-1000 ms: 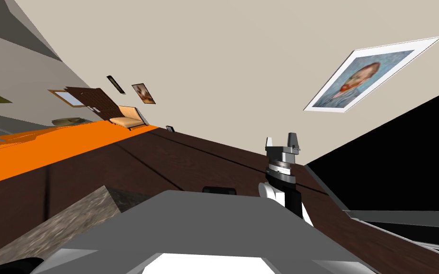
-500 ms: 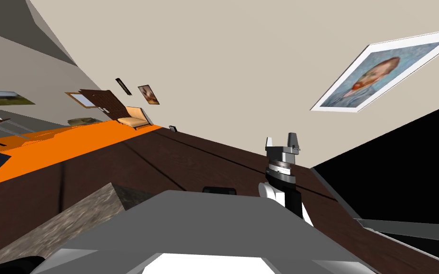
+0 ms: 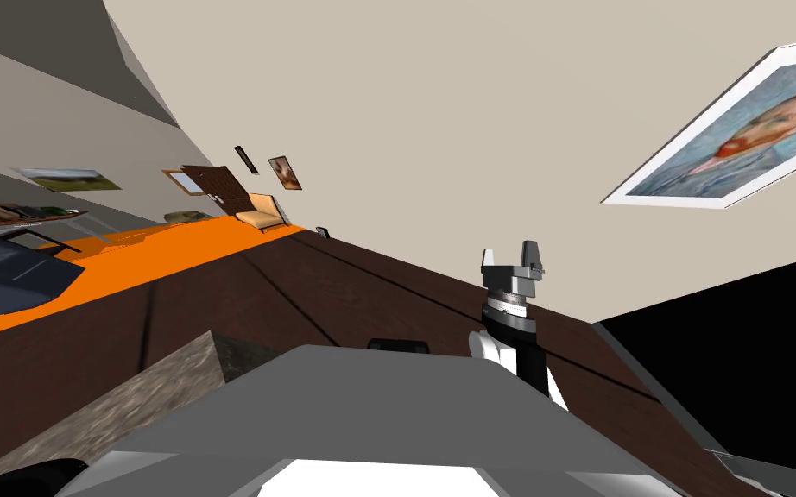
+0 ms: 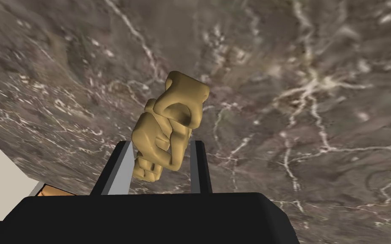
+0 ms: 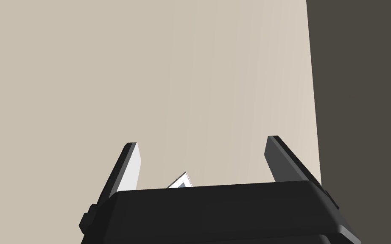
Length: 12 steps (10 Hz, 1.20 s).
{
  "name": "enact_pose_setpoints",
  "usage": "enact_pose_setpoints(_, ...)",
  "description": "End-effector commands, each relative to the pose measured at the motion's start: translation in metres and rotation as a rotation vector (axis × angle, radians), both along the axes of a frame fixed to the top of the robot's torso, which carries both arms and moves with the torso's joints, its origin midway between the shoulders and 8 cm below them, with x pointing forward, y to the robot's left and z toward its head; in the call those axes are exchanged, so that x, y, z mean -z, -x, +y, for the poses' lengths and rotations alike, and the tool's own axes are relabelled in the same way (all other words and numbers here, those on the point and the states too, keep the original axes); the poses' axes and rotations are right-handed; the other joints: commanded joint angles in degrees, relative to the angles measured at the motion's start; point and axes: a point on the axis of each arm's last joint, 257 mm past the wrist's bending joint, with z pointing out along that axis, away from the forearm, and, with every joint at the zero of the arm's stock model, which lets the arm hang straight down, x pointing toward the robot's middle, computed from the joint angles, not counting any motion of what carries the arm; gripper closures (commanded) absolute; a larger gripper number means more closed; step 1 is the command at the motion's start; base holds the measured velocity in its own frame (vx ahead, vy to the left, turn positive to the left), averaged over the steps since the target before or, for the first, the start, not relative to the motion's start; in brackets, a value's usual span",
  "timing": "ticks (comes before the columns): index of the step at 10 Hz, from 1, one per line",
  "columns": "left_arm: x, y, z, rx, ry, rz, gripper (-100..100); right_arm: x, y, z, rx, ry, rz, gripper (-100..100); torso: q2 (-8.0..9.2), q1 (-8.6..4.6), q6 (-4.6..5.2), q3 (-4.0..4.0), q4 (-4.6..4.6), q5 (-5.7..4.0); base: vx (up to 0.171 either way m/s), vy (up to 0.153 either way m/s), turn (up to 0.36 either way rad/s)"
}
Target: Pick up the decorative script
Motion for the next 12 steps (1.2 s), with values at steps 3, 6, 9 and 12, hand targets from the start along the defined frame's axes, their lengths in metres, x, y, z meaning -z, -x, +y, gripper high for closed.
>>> enact_pose_setpoints(3, 0.001, 0.014, 0.003, 0.047, 0.010, 0.012, 100, 0.000, 0.000, 0.000, 0.000, 0.000, 0.000, 0, 0.00, 0.08, -0.07, 0.01, 0.02, 0.11, 0.092, 0.035, 0.150)
enact_pose_setpoints(6, 0.002, 0.013, 0.005, 0.105, 0.011, 0.005, 100, 0.000, 0.000, 0.000, 0.000, 0.000, 0.000, 0, 0.14, 0.14, -0.14, 0.11, 0.07, 0.12, 0.078, 0.033, 0.147)
enact_pose_setpoints(9, 0.000, 0.023, 0.007, 0.148, 0.013, 0.009, 100, 0.000, 0.000, 0.000, 0.000, 0.000, 0.000, 0, 0.03, 0.05, -0.14, 0.05, 0.05, 0.12, 0.106, 0.024, 0.149)
enact_pose_setpoints(12, -0.003, 0.028, 0.008, 0.196, 0.013, 0.003, 100, 0.000, 0.000, 0.000, 0.000, 0.000, 0.000, 0, 0.08, 0.10, -0.15, 0.07, 0.05, 0.14, 0.104, 0.031, 0.146)
